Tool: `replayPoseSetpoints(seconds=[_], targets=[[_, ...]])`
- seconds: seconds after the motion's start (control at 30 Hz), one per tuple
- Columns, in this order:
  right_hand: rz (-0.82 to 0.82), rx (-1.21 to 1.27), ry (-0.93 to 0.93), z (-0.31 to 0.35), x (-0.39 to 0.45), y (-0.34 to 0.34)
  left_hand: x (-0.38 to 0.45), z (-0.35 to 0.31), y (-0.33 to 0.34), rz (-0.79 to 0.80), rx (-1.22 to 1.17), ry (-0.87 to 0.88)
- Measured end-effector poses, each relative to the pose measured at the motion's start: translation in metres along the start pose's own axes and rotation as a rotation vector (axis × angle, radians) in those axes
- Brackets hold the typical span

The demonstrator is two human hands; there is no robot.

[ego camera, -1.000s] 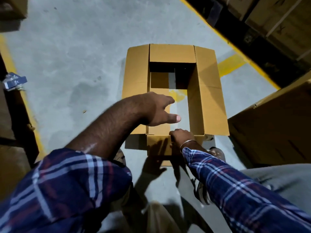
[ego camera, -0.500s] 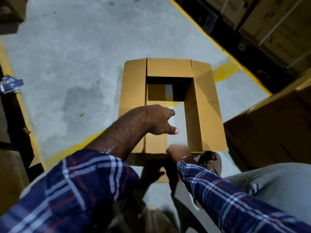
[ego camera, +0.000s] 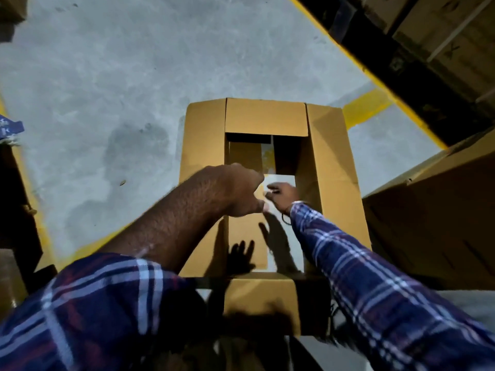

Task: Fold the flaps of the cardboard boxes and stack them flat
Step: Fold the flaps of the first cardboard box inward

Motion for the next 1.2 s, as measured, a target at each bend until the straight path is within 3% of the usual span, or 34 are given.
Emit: replayPoseSetpoints(seconds=[0.13,0.33,0.47,0.5,0.57,0.67,0.8,0.87,1.03,1.2], targets=[[-0.017,0.042,0.097,0.008,0.072,-0.022,0.009,0.02,0.0,0.023,-0.042,-0.024],[-0.076,0.332,0.15,0.016,0.129,-0.042,0.013,0.033,-0.009,0.029,-0.053,-0.031],[-0.699,0.305,-0.178,0.048,0.115,-0.093,0.02,0.028,-0.017,0.087,-0.083,-0.004],[-0.807,0.255,-0.252,0.057,0.115,-0.102,0.023,0.028,-0.019,0.097,-0.089,-0.002],[-0.874,0.156,-0.332,0.073,0.13,-0.119,0.03,0.027,-0.022,0.1,-0.093,-0.003],[-0.748,-0.062,-0.3,0.097,0.16,-0.142,0.04,0.029,-0.025,0.114,-0.08,0.003],[-0.319,-0.392,-0.156,0.101,0.202,-0.135,0.041,0.04,-0.029,0.137,-0.122,0.01],[-0.194,-0.473,-0.153,0.097,0.212,-0.122,0.045,0.048,-0.031,0.151,-0.114,-0.007],[-0.189,-0.499,-0.137,0.095,0.23,-0.114,0.059,0.047,-0.031,0.311,-0.083,-0.022],[-0.083,-0.559,-0.14,0.094,0.23,-0.118,0.043,0.051,-0.027,0.222,-0.099,-0.034]])
Point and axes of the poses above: each hand's wrist, its own x-axis towards the middle knuckle, its own y-axis out of the palm, z = x × y, the point moved 4 cm from there along x, towards the middle knuckle, and after that the axes turned 14 degrees about -x, right-handed, at the moved point
